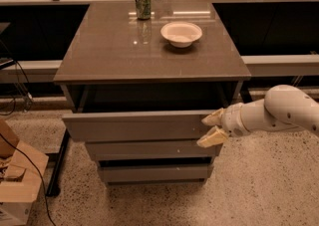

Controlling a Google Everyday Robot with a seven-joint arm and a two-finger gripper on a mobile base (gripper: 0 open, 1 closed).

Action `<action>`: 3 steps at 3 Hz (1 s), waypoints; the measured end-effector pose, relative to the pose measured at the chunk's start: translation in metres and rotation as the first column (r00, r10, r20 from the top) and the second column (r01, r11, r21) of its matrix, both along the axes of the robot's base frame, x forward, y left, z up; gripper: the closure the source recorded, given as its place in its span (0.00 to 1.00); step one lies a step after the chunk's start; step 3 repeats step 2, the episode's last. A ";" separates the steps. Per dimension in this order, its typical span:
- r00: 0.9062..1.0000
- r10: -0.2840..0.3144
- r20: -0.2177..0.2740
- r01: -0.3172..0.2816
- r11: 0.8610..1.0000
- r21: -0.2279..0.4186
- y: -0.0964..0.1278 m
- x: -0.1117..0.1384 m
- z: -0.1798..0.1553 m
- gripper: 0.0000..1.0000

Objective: Close top drawer

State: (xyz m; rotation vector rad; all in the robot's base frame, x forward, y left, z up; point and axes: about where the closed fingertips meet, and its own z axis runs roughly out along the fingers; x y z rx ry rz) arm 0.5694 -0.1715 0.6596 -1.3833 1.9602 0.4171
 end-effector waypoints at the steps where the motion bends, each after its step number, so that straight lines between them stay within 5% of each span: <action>1: 1.000 0.002 -0.001 -0.002 1.000 0.000 0.001 0.000 0.000 0.00; 3: 1.000 0.002 -0.001 -0.002 1.000 0.000 0.001 0.000 0.000 0.00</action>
Offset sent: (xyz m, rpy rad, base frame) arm -0.0001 0.0008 -0.0005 0.0004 0.0009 0.0015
